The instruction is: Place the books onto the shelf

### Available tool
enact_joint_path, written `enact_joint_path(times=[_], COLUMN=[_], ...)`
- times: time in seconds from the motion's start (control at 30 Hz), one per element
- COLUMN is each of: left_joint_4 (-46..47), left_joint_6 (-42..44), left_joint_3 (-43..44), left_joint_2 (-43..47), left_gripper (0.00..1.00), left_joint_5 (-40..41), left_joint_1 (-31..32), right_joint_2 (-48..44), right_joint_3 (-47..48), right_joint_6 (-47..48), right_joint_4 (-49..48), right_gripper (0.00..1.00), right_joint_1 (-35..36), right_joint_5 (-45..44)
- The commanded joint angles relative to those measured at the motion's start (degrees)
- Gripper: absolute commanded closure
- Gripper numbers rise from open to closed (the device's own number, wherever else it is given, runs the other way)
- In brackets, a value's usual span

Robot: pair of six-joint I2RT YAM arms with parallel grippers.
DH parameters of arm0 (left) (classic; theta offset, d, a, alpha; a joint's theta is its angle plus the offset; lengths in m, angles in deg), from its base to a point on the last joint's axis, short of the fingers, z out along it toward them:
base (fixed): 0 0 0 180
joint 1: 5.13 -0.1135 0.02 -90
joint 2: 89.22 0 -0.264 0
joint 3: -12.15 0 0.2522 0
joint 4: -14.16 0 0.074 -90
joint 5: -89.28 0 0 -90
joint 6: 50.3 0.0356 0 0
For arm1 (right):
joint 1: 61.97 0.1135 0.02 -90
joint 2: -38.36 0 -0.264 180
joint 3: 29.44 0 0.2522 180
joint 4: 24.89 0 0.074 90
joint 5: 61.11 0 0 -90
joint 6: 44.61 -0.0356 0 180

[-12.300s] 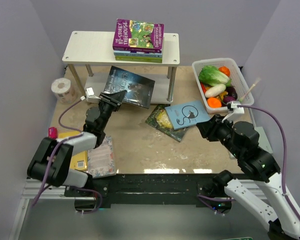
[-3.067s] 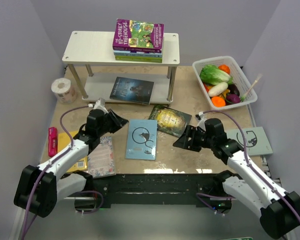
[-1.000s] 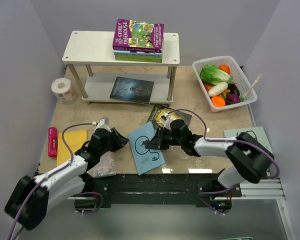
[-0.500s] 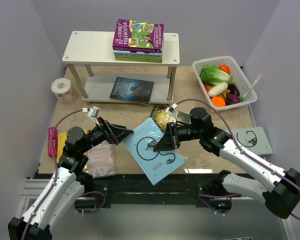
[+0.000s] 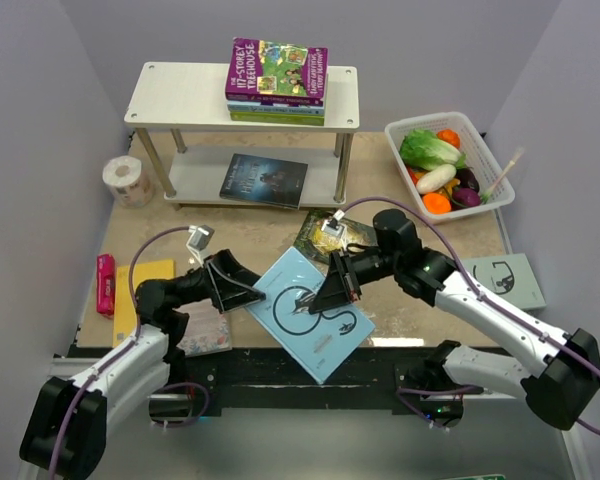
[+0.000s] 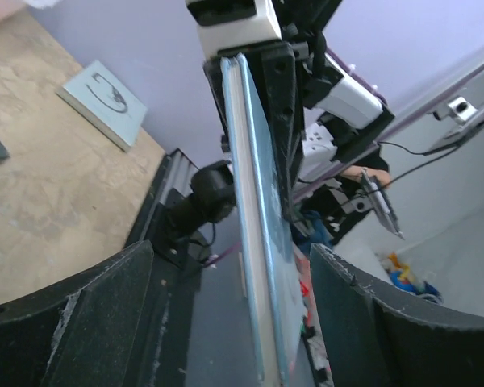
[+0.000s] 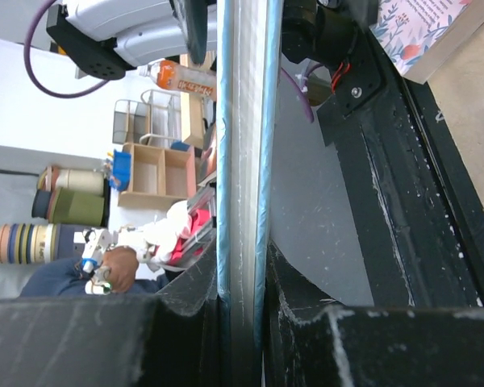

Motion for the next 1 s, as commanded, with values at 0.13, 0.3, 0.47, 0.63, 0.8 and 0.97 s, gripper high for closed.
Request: enact_joint_path(times=[0.13, 0.3, 0.47, 0.63, 0.8, 0.97], left_joint_4=[13.44, 3.78, -7.90, -35.51, -32.42, -24.13], left_joint_6=[-6.05, -0.69, 7.28, 17.33, 10.85, 7.23], left_joint_3=[2.37, 4.13, 5.98, 9.41, 7.22, 10.01], left_joint_2=[-0.08, 2.55, 6.15, 11.61, 6.27, -3.92], left_gripper=[0.25, 0.89, 1.00, 1.00, 1.00, 1.00], left_joint_5=[-6.50, -6.94, -2.91, 16.21, 26.79, 29.01], left_joint_1=[-0.20, 0.15, -0.02, -0.46, -1.34, -2.39], right_joint_2=[6.32, 8.52, 10.54, 9.06, 2.13, -3.42], right_joint_3=[10.59, 13.50, 15.70, 24.40, 26.94, 25.11], right_joint_6=[6.06, 8.87, 11.68, 16.00, 13.71, 14.41], right_joint_4=[5.47, 8.21, 11.37, 27.79, 33.43, 34.23], right_gripper=[1.00, 1.00, 0.98, 0.40, 0.36, 0.36], right_joint_1=[0.03, -0.06, -0.06, -0.06, -0.06, -0.06], right_joint_5=[3.66, 3.75, 0.78, -31.84, -54.15, -61.80])
